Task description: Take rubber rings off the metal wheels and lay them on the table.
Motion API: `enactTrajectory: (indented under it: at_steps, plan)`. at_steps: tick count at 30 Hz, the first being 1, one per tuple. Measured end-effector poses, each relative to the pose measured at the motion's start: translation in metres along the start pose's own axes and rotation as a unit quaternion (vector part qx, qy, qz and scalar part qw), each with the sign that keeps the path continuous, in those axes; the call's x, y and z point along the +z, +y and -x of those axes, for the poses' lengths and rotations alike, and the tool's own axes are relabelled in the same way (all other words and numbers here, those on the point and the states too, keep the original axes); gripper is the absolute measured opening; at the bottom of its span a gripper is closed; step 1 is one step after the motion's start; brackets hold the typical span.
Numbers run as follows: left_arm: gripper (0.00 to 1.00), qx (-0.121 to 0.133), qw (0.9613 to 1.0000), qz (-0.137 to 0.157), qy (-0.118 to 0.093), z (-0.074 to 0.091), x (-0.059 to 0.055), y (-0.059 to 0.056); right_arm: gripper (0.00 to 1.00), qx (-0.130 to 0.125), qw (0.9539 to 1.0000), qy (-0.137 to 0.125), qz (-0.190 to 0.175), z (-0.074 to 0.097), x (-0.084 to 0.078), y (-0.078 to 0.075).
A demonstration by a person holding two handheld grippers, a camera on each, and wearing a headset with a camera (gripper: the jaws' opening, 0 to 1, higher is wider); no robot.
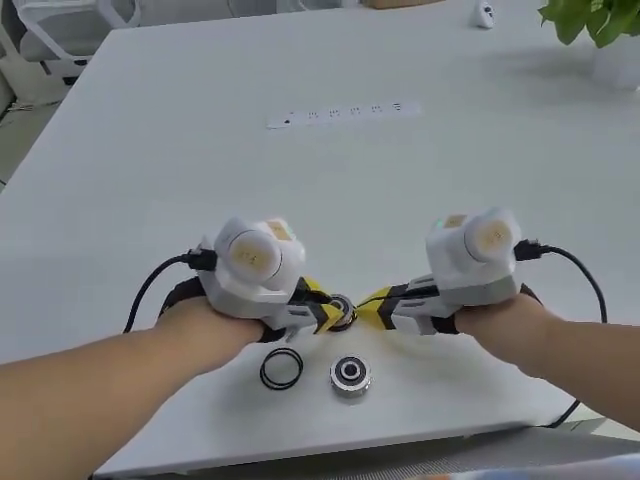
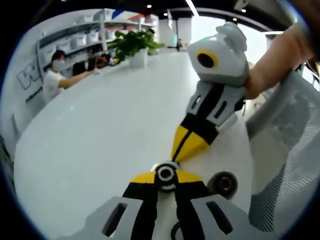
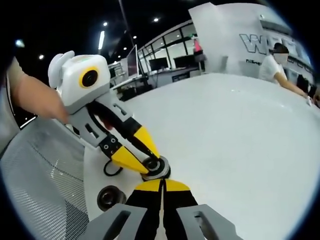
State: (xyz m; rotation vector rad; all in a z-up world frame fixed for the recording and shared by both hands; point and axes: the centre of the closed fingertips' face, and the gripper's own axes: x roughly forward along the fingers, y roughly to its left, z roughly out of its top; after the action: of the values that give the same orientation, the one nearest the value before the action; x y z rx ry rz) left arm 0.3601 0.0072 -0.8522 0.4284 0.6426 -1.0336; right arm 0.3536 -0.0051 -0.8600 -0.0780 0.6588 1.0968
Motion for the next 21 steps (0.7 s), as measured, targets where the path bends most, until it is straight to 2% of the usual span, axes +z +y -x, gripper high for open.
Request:
enactTrajectory:
  at_steps: [8, 21]
  plan:
    - [0.12, 0.001, 1.0000, -0.003, 0.003, 0.0005, 0.0001, -0.0002, 0.00, 0.002, 0.9994, -0.009, -0.033, -0.0002, 0.0021, -0.0022]
    - [0.12, 0.006, 0.9999, -0.004, 0.008, 0.0000, 0.0004, -0.0016, 0.00, 0.001, 0.9976, -0.029, -0.062, 0.0000, 0.0087, -0.0029]
